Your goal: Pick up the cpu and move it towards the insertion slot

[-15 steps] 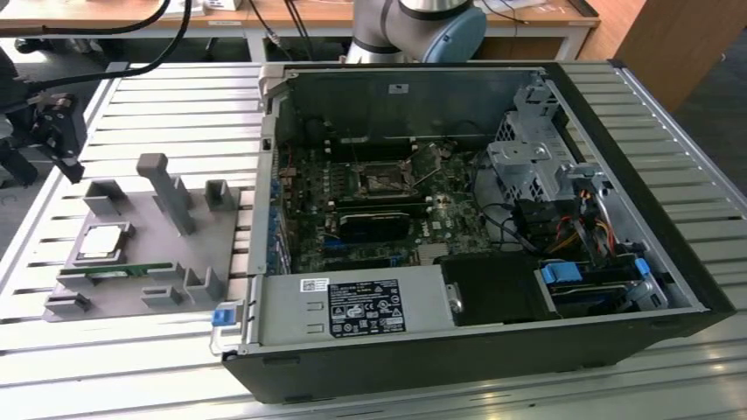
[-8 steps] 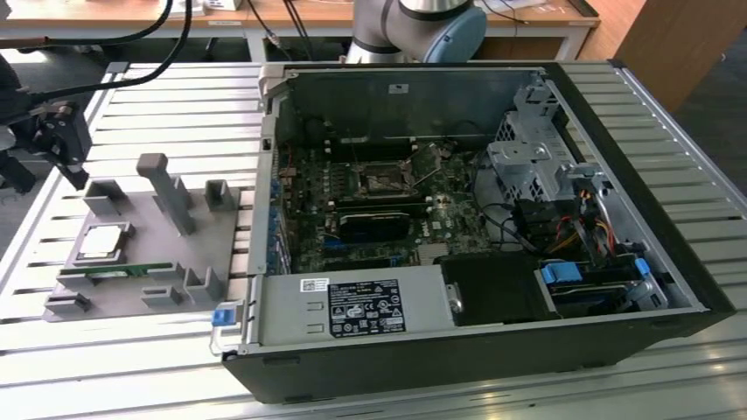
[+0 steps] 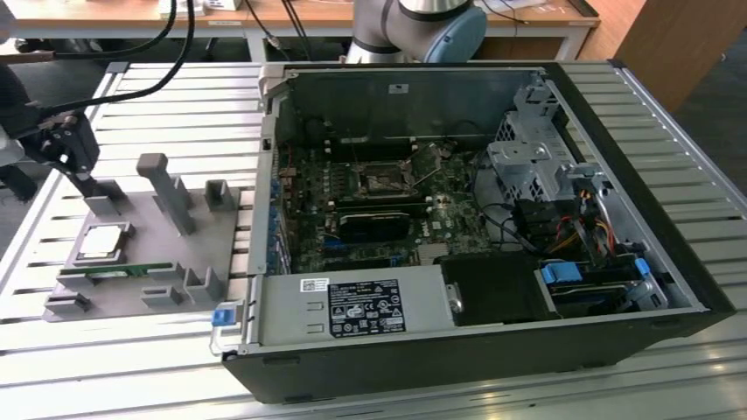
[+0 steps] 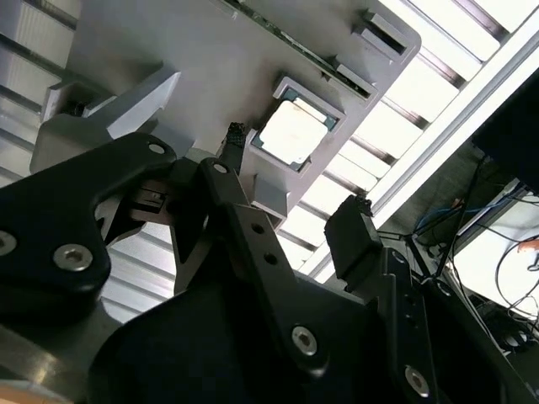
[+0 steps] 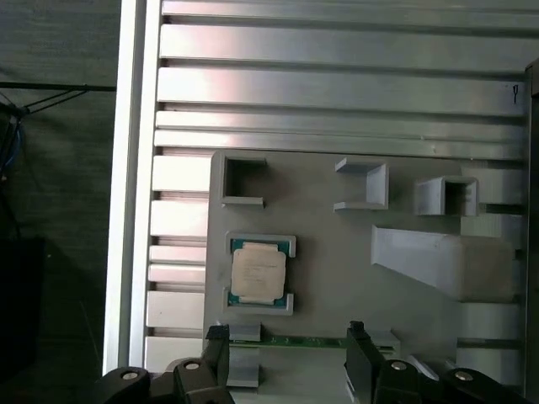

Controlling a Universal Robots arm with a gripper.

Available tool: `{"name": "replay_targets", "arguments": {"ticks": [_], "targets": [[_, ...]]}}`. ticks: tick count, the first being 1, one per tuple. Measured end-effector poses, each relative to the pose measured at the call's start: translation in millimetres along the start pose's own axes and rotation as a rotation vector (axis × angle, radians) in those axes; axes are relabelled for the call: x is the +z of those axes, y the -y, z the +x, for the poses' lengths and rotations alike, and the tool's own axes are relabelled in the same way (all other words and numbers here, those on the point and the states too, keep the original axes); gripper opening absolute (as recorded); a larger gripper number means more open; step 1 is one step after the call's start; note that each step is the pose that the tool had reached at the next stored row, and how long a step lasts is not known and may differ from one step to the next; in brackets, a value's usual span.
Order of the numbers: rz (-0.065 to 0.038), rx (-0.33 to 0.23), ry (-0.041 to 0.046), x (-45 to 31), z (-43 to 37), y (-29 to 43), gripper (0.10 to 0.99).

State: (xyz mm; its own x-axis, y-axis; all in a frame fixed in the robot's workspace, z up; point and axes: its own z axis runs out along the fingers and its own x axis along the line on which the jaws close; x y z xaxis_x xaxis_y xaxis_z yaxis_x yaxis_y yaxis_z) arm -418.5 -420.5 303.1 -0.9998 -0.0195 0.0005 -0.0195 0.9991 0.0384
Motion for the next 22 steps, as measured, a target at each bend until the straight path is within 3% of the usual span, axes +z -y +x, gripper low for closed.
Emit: {"name": "replay_targets", "arguments": {"ticks": [9,22], "targets": [[0.000,0.000,-0.0005,12.5,0.0,1.6,0.659],[0.000,0.000,-0.0005,24.7,0.1,4.4,0.659]]}}
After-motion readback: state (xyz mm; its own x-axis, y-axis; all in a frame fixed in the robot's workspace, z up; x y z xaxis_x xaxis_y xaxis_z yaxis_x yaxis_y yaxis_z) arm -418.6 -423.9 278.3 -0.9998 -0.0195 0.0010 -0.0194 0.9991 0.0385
